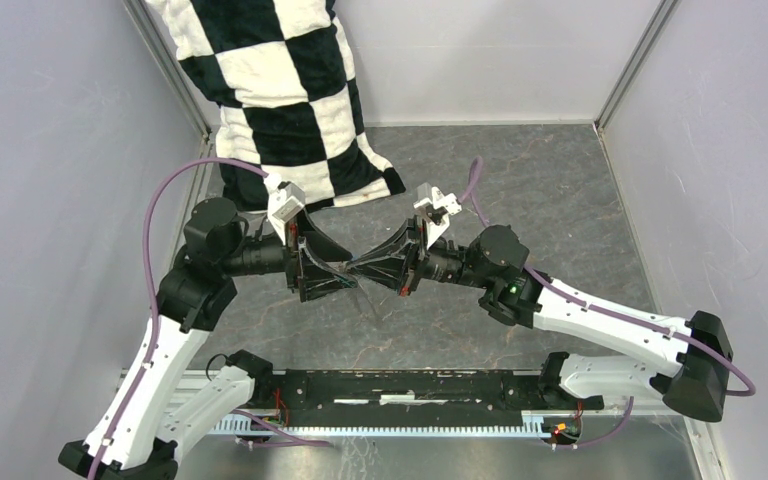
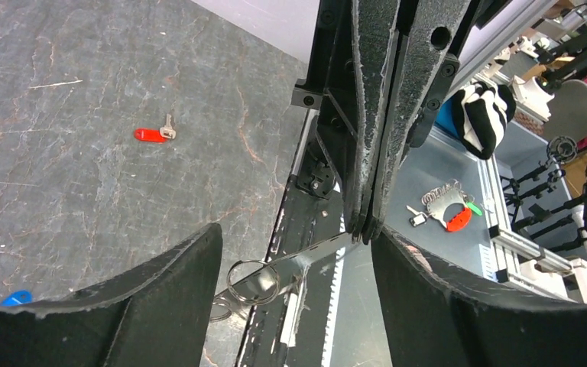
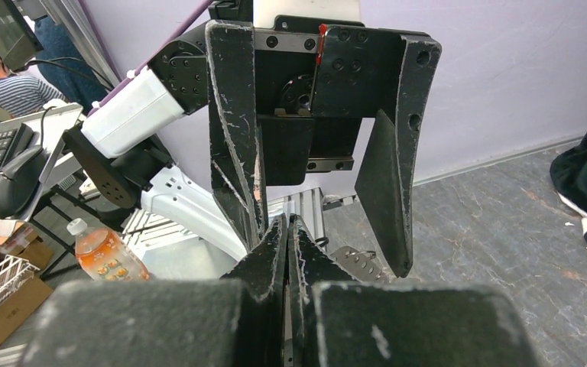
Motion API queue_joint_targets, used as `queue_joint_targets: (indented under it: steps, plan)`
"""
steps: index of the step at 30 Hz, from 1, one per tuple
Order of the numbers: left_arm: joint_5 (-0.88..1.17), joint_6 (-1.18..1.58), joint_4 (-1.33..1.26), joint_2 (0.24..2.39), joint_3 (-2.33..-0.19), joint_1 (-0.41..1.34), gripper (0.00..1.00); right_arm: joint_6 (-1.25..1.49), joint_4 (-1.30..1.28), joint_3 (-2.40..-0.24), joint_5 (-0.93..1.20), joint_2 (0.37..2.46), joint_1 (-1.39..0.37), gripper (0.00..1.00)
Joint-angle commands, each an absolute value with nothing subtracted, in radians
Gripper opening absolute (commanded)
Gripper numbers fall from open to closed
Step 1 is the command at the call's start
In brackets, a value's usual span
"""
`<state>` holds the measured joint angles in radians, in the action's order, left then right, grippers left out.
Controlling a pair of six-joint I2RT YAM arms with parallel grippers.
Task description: Put the keys on the keyring
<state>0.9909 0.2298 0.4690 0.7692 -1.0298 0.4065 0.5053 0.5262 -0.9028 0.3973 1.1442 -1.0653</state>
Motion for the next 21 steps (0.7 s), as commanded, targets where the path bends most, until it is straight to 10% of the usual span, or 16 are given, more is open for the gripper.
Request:
queue_joint_targets:
  steps: [1,15,21]
  plan:
    - [0.965,0.319,0.457,0.756,-1.072,0.409,0.78,0.523,0.609,-0.902,0.377,1.111,-1.072,0.0]
    - [0.942,0.255,0.528,0.739,-1.163,0.409,0.88,0.524,0.602,-0.887,0.342,1.091,-1.073,0.0]
    - [1.007,0.282,0.464,0.711,-1.085,0.408,0.64,0.543,0.626,-0.891,0.36,1.1,-1.072,0.0]
